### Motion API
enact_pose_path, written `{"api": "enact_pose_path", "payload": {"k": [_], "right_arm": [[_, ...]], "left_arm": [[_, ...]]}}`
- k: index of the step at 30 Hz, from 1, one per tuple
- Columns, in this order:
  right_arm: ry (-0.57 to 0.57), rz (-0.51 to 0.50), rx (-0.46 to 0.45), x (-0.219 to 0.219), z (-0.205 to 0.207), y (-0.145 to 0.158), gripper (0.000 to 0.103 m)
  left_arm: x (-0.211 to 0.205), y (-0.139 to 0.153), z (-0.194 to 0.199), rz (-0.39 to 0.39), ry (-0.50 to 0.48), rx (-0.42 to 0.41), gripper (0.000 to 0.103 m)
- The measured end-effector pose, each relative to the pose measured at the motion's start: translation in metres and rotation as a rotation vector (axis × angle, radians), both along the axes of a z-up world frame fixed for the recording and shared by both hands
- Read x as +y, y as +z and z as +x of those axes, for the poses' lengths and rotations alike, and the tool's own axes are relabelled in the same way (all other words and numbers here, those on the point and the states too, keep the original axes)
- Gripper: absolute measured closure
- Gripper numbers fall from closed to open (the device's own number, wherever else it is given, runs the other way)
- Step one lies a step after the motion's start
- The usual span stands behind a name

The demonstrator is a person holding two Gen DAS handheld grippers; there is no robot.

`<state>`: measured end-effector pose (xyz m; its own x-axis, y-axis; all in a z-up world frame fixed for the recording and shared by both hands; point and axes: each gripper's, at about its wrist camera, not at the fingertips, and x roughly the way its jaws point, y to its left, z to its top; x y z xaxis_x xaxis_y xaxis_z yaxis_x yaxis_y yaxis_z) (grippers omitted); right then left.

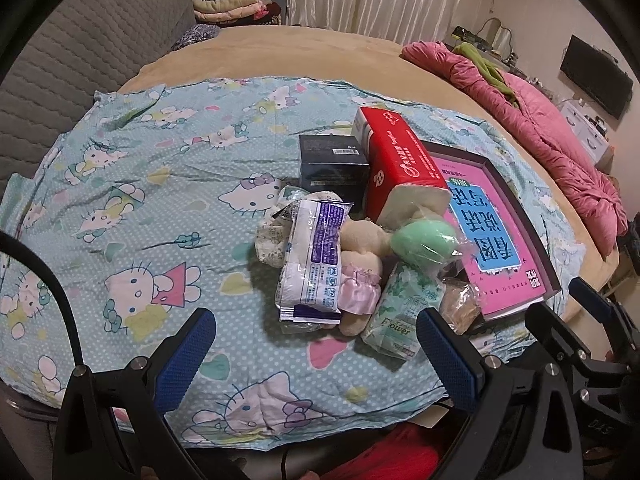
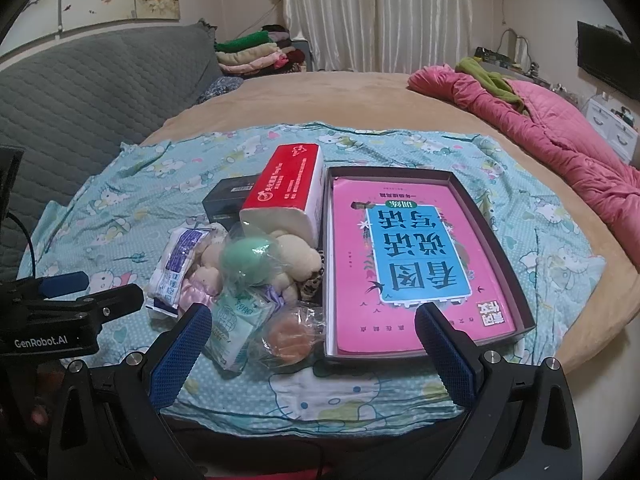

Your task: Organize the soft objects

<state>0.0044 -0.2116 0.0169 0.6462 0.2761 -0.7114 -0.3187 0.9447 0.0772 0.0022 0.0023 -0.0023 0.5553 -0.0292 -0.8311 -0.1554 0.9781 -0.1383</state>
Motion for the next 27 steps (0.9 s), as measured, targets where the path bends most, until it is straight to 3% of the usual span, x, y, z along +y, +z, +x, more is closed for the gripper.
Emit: {"api": "enact_pose_path", "payload": {"k": [18, 23, 27], "right_arm": [[0.055, 0.015, 0.019, 0.017, 0.030, -0.016, 0.002], [0.080, 0.023, 0.037, 0.024, 0.042, -0.022, 0.002], [0.110, 0.007, 0.032, 0.036, 0.053, -0.025, 0.002]], "left_arm": [[0.032, -0.039, 0.042, -0.058, 0.022, 0.075, 0.005], [0.026, -0.049, 0.058, -0.035, -0.012, 0.093, 0.020], [0.027, -0.057, 0.064, -0.059, -0.025, 0.107, 0.026]]}}
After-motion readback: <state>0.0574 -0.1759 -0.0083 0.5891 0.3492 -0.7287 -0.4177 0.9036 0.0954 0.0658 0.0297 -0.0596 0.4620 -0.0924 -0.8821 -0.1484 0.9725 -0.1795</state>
